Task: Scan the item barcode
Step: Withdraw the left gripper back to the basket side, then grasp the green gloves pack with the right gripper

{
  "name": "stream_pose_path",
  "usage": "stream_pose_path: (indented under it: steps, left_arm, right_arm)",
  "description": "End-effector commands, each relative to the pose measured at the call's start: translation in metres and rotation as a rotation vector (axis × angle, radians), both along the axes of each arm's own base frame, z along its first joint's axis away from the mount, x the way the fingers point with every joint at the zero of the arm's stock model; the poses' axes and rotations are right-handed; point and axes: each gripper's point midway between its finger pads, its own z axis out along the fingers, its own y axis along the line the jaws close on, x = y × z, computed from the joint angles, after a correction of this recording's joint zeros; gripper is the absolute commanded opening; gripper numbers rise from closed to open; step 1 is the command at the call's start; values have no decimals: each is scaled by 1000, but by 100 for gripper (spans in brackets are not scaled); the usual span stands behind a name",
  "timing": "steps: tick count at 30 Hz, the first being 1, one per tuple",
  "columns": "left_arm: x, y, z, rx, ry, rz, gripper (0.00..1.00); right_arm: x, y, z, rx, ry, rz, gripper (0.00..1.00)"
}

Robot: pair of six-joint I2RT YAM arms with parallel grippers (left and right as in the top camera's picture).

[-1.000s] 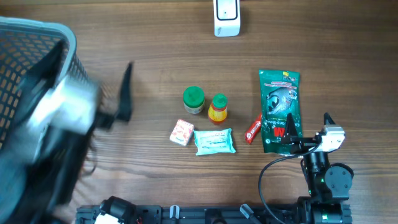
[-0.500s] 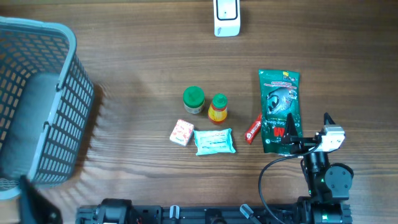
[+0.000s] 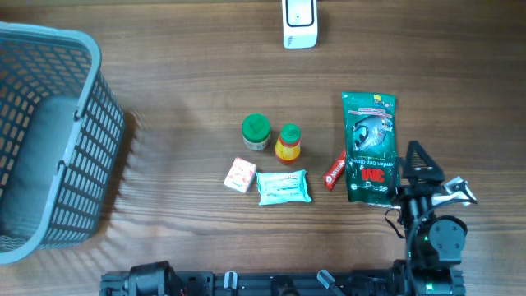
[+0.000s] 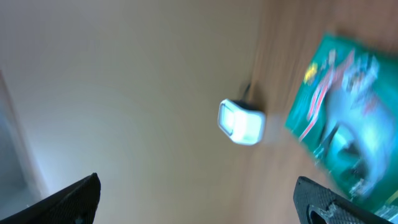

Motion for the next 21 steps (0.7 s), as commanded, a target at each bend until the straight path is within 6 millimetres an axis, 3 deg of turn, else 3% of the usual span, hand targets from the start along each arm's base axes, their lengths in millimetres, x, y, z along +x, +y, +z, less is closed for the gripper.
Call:
stream_pose_path:
  steps: [1,4,6,9,12,16,21]
  left_arm:
    - [-30,-19,-11,57,-31,-99,100]
    - [-38,-19,-23,60,-45,-104,100]
    - [-39,-19,-32,64,-71,-103,100]
    - [-23,-17,-43,61,-54,-103,100]
    - [-15,-16,-46,59,-42,-104,100]
    - [-11,-16,-48,56,-30,-104,100]
    - [-2,-15,-56,47,21,-105,100]
  right_arm:
    - [-1,2,3,435,6,5,100]
    - [0,-5,13,435,-43,-30,100]
    - [-2,20,4,328,15,111,100]
    - [-9,53,1,-501,-104,317,99]
    - [-9,61,-8,-465,-68,376,100]
    - [-9,66,-30,-615,16,449,100]
    - [-4,50,-24,-779,223,469,100]
